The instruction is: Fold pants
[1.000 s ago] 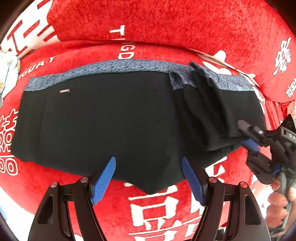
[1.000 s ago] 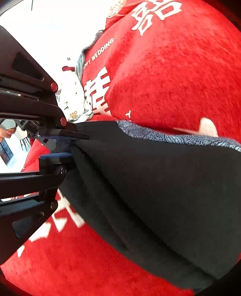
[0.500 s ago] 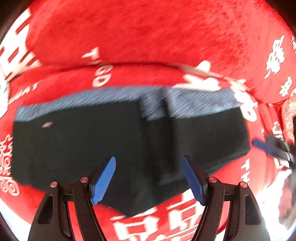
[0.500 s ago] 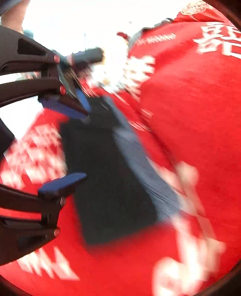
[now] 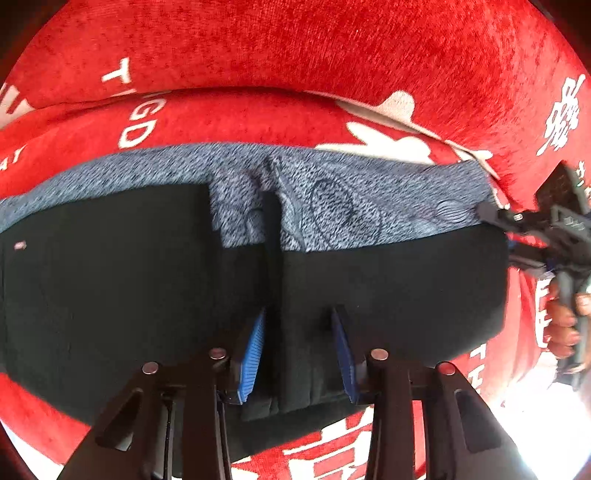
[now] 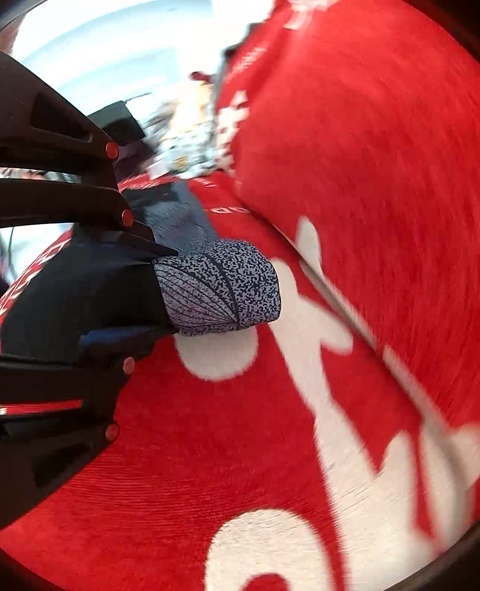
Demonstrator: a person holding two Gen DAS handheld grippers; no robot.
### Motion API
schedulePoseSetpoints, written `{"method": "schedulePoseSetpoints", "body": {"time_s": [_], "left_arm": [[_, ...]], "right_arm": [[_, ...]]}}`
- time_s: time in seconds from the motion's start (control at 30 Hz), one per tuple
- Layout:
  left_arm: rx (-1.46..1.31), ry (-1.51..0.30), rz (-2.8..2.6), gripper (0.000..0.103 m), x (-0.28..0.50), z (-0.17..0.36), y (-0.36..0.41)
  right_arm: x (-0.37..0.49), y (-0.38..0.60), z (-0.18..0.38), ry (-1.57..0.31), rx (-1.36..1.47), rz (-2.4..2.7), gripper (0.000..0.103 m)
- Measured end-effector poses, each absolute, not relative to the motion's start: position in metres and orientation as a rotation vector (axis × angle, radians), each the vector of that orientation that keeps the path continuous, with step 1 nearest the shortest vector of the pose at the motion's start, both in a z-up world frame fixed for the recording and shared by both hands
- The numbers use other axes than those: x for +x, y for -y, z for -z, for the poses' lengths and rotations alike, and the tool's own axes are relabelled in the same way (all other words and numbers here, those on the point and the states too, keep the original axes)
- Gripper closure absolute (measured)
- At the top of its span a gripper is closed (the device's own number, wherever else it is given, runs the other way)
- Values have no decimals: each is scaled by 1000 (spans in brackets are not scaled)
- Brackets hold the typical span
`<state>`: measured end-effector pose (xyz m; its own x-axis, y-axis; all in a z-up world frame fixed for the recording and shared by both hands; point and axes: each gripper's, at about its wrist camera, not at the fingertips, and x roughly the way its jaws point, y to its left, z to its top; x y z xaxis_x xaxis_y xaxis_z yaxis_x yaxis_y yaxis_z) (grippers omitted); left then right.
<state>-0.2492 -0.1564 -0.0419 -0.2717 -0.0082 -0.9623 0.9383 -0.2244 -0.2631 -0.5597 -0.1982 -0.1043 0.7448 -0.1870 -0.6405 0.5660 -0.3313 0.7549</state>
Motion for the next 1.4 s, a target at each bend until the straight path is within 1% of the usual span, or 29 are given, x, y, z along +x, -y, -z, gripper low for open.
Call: {"method": "schedulePoseSetpoints", "body": {"time_s": [0.07,0.1,0.13,0.17,0.2,0.23,0.27,0.3,0.33,0.4,0.43,0.47,0.57,0.63,0.67,0.7,0.73,0.77,0.83,0.93,1.07,1.27,1.33,1.37,1.4], "left_arm": [[1190,-1221,1597,63,-252,40,150],[1190,-1204,1582,62,-256,40,149],[1194,-1194,1566,61,-258,39,150],[1199,-1184,1549,60,-259,37,150],[1205,-1164,1528,56,-261,34,151],[1200,-1133,1514,53,-261,27,152],[1185,-1112,1519,48,-258,19,152],[1173,-1094,1529,46,-257,11,153],[1163,-1075,1543,46,-257,3,155],[1154,-1059,1571,46,-260,-7,161],[1154,-1057,1583,46,-266,-8,167],[1153,-1056,1591,46,-271,-6,172],[1176,-1060,1585,46,-289,11,186],[1227,-1016,1529,46,-295,30,186],[1260,-1017,1487,46,-292,43,185],[1255,-1055,1477,46,-285,50,184],[1211,-1077,1492,46,-276,49,180],[1217,-1061,1491,46,-271,47,176],[1237,-1046,1481,45,-259,43,169],[1213,-1116,1454,45,-236,37,163],[1223,-1066,1373,45,-216,24,158],[1175,-1102,1293,45,-177,13,155],[1153,-1115,1271,20,-169,6,151],[1142,-1116,1262,5,-165,2,150],[1134,-1115,1265,5,-164,-1,149]], "right_arm": [[-547,204,98,-422,1704,857,69],[-539,209,102,-549,1657,924,67],[-531,213,105,-633,1608,964,59],[-521,217,103,-690,1518,1007,52],[-512,221,98,-723,1475,1031,50],[-506,223,94,-758,1452,1041,45],[-501,222,87,-792,1425,1052,45],[-498,220,77,-810,1393,1072,45],[-500,216,65,-802,1364,1102,45],[-509,206,42,-747,1314,1161,54],[-515,202,32,-708,1297,1174,72],[-520,197,19,-667,1284,1175,82],[-517,198,16,-602,1330,1090,83],[-497,210,32,-620,1362,1020,83],[-481,213,45,-638,1371,995,83],[-470,214,60,-650,1404,969,83],[-463,213,77,-643,1467,948,83],[-461,211,83,-618,1494,944,83],[-453,209,84,-553,1490,948,83],[-437,210,85,-490,1529,864,83],[-393,216,92,-557,1514,778,83],[-359,193,88,-629,1494,695,82],[-359,185,87,-616,1532,647,82],[-359,182,87,-618,1546,628,82],[-360,177,82,-624,1554,607,82]]}}
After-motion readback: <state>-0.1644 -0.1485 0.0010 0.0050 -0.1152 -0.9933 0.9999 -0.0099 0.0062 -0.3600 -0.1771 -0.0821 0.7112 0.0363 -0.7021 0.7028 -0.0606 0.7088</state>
